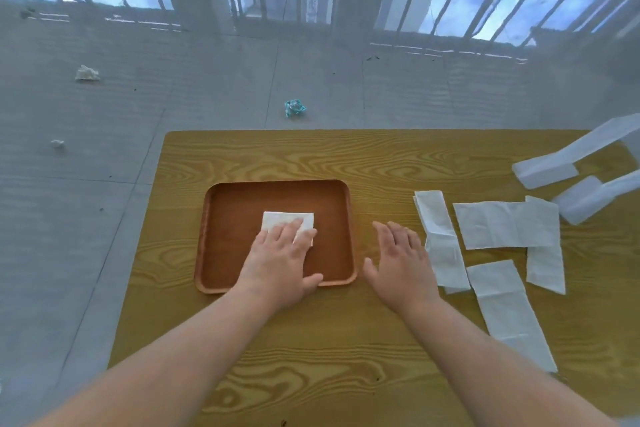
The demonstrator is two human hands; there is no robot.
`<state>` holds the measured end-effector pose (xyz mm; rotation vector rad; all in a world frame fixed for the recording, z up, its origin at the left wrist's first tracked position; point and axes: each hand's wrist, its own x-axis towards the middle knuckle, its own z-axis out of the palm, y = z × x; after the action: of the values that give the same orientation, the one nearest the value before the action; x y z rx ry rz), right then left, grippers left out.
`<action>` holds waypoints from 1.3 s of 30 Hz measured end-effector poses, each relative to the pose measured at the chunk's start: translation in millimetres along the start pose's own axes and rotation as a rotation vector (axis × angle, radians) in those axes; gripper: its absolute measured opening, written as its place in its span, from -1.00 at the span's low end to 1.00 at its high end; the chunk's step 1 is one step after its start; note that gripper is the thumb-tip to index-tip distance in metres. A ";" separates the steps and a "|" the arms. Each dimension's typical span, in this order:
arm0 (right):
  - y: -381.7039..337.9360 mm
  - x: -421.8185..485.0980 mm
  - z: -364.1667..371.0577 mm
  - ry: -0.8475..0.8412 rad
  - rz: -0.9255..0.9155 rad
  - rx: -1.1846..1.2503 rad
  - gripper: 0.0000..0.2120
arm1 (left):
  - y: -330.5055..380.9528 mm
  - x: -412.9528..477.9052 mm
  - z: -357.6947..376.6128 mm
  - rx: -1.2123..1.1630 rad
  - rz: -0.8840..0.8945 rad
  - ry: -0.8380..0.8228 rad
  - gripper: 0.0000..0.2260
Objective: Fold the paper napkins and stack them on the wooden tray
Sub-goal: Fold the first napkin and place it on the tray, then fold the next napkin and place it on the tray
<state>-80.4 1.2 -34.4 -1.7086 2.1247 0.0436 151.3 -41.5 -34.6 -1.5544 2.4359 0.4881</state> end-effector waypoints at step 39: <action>126.2 -21.4 -42.9 0.041 -0.076 0.502 -0.36 | 167.4 77.8 -9.0 -0.222 0.369 0.196 -0.82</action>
<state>-208.4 40.5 -16.9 -1.4892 1.8844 -0.5069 -33.3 -45.0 -26.2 -1.2771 2.9272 0.7222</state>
